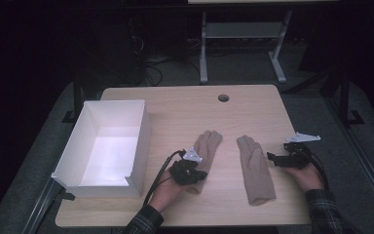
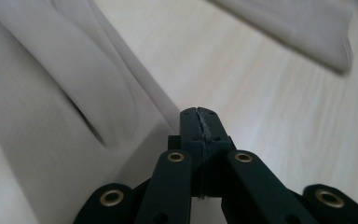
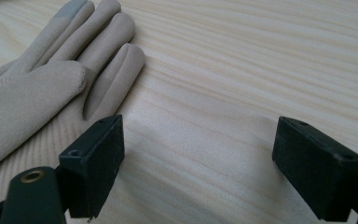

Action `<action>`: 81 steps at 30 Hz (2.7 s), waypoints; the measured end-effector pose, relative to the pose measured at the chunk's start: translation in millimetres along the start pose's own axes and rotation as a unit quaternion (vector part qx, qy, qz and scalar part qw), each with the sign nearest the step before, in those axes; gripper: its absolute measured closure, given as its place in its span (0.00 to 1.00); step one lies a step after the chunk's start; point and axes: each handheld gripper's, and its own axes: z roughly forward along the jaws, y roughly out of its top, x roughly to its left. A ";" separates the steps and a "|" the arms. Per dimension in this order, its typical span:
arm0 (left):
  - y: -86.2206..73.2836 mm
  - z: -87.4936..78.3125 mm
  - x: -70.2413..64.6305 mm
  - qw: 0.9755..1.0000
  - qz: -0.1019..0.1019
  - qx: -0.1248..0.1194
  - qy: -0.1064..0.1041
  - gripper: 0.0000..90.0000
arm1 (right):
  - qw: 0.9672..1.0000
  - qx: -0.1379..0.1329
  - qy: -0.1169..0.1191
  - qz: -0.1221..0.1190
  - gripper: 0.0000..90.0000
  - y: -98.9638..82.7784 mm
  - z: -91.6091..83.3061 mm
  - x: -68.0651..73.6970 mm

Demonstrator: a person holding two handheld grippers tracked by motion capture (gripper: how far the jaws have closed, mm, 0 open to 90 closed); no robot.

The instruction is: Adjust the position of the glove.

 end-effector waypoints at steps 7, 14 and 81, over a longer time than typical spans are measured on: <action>-11.5 -9.9 4.6 0.999 -0.017 0.006 0.030 1.00 | 1.000 0.000 0.000 0.000 0.18 -0.1 -0.1 0.3; -17.8 -23.9 16.4 0.995 -0.035 0.017 0.089 1.00 | 1.000 0.000 0.001 -0.001 0.18 -0.2 -0.2 0.2; 30.4 -29.0 80.0 0.989 -0.103 -0.093 0.056 0.96 | 0.998 -0.007 0.063 -0.011 0.90 0.8 -20.6 7.0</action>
